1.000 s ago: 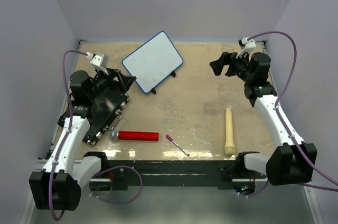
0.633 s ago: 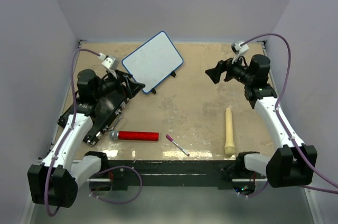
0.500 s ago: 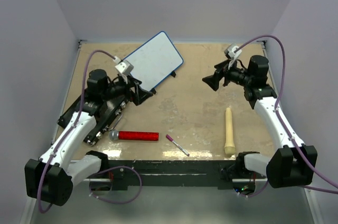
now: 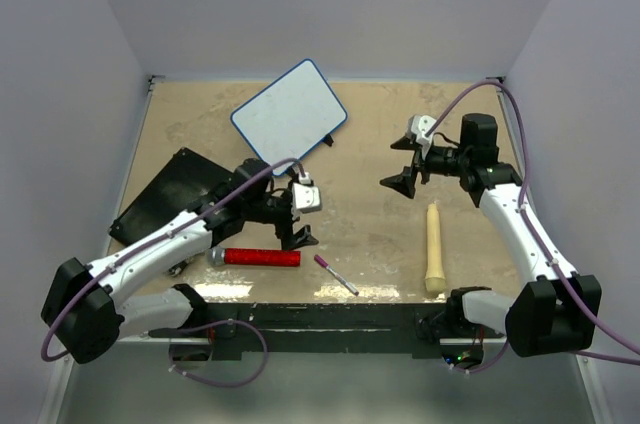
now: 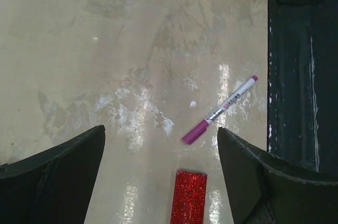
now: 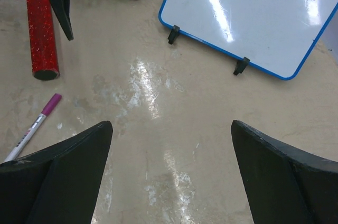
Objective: Write a sentence on the whiteboard
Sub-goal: Open the whiteboard marker at the center of the board.
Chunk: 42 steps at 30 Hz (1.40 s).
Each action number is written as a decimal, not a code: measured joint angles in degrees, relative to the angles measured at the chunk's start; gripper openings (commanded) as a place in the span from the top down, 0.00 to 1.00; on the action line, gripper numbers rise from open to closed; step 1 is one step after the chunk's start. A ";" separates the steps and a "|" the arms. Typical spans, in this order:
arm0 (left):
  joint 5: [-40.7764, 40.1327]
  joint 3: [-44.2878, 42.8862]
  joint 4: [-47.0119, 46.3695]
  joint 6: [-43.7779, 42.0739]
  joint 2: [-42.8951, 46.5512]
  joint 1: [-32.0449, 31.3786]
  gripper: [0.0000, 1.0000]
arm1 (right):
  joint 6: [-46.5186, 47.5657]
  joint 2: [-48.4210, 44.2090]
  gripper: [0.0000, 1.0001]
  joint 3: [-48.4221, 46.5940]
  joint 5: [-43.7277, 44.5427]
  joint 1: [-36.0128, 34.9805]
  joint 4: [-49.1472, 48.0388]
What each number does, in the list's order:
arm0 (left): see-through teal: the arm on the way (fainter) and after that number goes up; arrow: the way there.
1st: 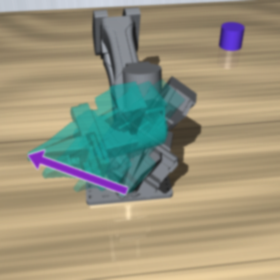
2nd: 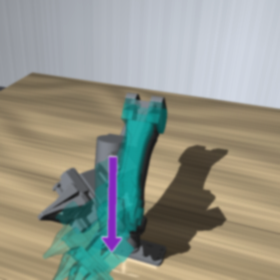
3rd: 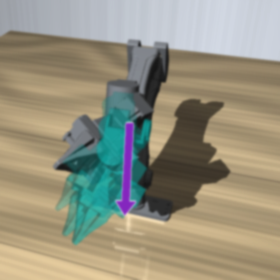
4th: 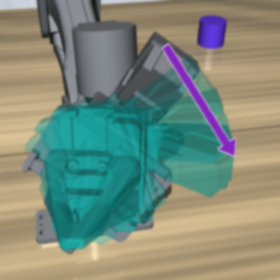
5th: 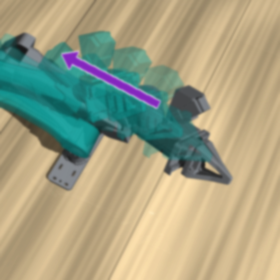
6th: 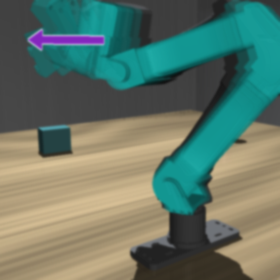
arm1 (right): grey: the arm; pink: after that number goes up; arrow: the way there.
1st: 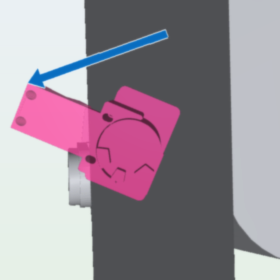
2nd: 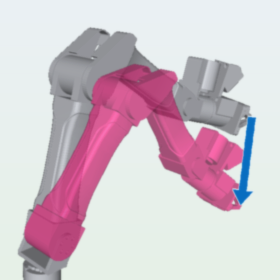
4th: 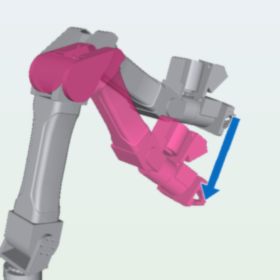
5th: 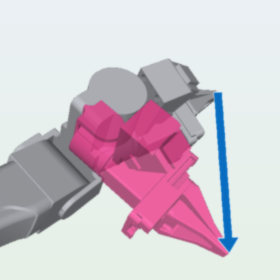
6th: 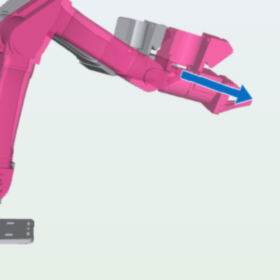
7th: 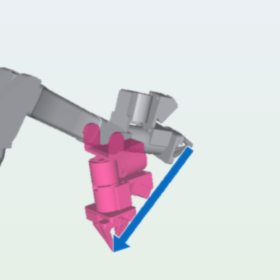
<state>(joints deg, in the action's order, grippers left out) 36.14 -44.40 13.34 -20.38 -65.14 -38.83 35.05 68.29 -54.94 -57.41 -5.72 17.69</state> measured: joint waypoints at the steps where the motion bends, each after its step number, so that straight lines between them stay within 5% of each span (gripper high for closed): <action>1: -0.42 0.37 0.35 -1.75 -0.46 -1.25 0.09 | 1.29 0.00 0.02 0.00 -0.48 -0.02 0.83; 9: -5.62 2.16 2.01 -11.28 -4.39 -9.70 0.16 | 7.43 -0.13 0.02 0.11 -1.09 -0.02 4.15; 13: -7.61 1.77 2.10 -14.05 -9.46 -12.79 0.38 | 8.57 -0.13 0.01 0.11 -1.11 -0.02 4.83; 33: -13.51 -2.43 2.36 -18.86 -25.92 -20.24 0.52 | 10.08 -0.13 0.02 0.11 -1.11 -0.02 5.53; 42: -15.96 -4.02 1.25 -18.88 -28.33 -23.87 0.76 | 10.43 -0.11 0.01 0.11 -1.14 -0.02 5.60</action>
<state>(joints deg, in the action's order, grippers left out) 20.18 -48.42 14.59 -39.27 -93.47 -62.70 45.47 68.18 -54.83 -58.54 -5.74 23.29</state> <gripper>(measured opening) 0.308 0.986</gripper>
